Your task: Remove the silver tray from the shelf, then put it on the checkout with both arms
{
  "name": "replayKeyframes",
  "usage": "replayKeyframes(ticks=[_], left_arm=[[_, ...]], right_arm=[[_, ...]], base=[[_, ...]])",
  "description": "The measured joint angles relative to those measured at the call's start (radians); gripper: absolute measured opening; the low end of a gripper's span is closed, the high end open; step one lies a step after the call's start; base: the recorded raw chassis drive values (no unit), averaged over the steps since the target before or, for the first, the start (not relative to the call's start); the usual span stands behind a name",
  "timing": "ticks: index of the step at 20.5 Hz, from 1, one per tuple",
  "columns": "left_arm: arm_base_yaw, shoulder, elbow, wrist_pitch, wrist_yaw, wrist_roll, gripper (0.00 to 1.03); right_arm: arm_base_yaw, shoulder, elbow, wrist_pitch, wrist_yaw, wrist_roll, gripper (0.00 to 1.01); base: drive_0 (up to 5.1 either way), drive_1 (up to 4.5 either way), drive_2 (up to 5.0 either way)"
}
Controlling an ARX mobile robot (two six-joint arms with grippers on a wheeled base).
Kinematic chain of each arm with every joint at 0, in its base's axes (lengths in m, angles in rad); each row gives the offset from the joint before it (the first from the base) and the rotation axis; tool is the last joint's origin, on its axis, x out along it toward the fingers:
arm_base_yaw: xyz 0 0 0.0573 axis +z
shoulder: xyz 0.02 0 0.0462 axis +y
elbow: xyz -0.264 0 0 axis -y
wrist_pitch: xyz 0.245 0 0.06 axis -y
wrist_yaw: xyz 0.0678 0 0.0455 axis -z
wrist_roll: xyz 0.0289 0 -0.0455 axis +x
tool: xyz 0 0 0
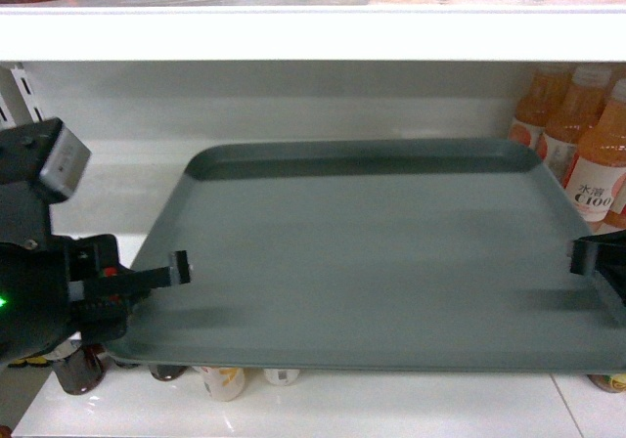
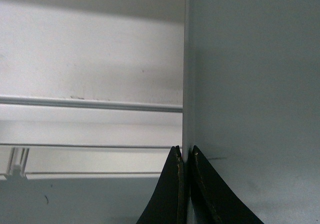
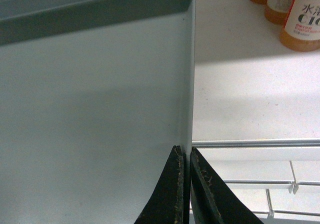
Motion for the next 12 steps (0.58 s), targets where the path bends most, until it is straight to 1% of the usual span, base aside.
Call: replayKeyframes(ticks=[1,2,6,8,12], left_arm=[[0.000,-0.038,-0.013,0.007,-0.007,0.005,0.02],[0.000,-0.042,-0.013,0.018,-0.010,0.009,0.02],[0.000,-0.026,-0.013,0.008,-0.009,0.012,0.02],[0.000,-0.027,-0.013,0.013,-0.009,0.012,0.02],[0.000,-0.026,-0.013,0.008,-0.009,0.012,0.02]], right_arm=[[0.006,-0.038,-0.021,0.008,0.000,0.001,0.02],[0.006,-0.042,-0.020,0.020,0.000,0.001,0.02],[0.006,-0.034,-0.021,0.007,0.000,0.003,0.02],[0.006,-0.034,-0.021,0.012,0.000,0.003,0.02],[0.006,-0.034,-0.021,0.005,0.000,0.004,0.02]], base=[[0.0,0.00,0.0],[0.0,0.00,0.0],[0.0,0.00,0.0],[0.0,-1.34,1.3],[0.0,-4.29,4.3]])
